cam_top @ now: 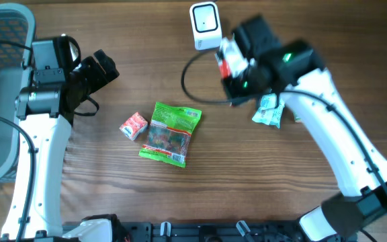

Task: Scan the item barcode
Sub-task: 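Carry the red stick packet up to the scanner, then lower the red stick packet beside the light-blue packet and release, then grasp the green snack bag with both grippers from either side, then hand the green snack bag to the right gripper, withdraw left gripper, then lift the green snack bag to the scanner with the right gripper, then lower the green snack bag beside the scanned items and release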

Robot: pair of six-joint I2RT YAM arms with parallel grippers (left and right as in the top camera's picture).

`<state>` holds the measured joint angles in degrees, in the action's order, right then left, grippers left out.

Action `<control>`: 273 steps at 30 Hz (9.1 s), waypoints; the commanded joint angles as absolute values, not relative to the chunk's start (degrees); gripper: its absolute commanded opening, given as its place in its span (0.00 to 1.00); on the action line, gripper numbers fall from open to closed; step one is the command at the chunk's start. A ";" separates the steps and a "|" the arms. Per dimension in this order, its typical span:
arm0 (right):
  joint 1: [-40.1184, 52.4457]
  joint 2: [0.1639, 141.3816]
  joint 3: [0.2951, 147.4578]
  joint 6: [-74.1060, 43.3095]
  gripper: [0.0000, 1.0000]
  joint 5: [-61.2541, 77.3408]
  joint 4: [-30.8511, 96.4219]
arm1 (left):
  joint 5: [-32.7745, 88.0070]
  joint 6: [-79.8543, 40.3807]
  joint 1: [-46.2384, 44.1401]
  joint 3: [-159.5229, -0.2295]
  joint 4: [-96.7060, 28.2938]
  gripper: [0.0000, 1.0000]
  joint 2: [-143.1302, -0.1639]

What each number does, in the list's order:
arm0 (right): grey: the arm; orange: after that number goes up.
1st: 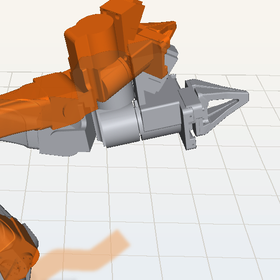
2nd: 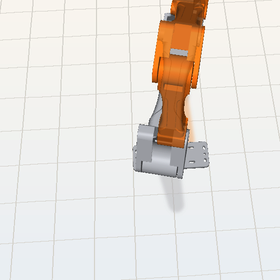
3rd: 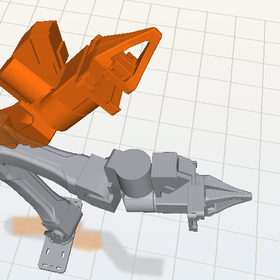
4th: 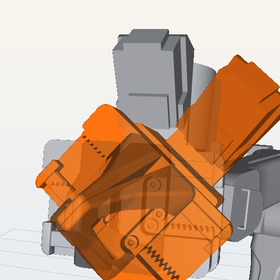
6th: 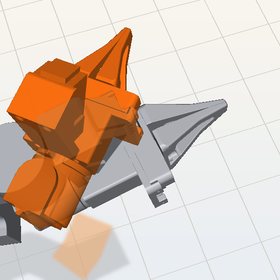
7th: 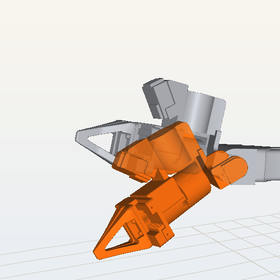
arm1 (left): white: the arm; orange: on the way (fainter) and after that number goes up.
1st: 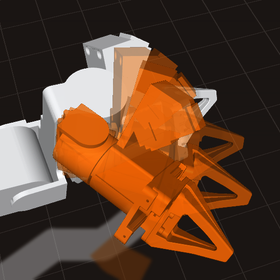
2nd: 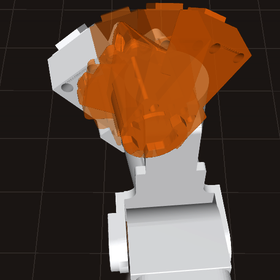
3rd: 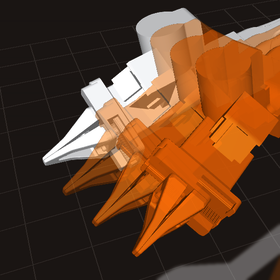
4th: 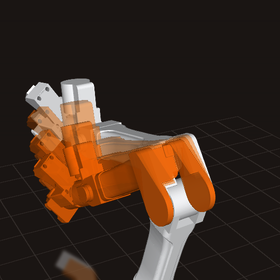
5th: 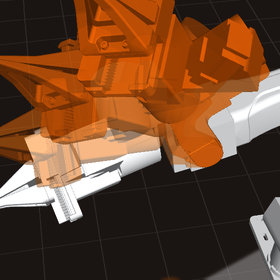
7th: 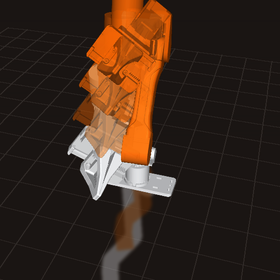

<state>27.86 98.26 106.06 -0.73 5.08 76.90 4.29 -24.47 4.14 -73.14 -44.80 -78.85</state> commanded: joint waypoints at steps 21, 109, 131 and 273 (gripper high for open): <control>34.11 141.73 121.05 49.30 0.04 -64.95 28.97 | 3.79 -24.23 4.36 -73.47 -44.64 1.00 -78.81; 30.37 121.19 80.88 5.74 0.04 17.82 34.48 | 14.02 -39.48 -15.27 -42.15 -40.38 0.04 -86.87; 29.10 110.80 80.86 2.57 0.79 22.92 49.06 | 16.62 -34.96 -18.55 -46.06 -26.72 0.13 -95.72; 16.93 101.80 90.30 7.49 0.04 7.55 69.47 | 5.45 -27.20 4.51 -53.36 -38.44 1.00 -67.51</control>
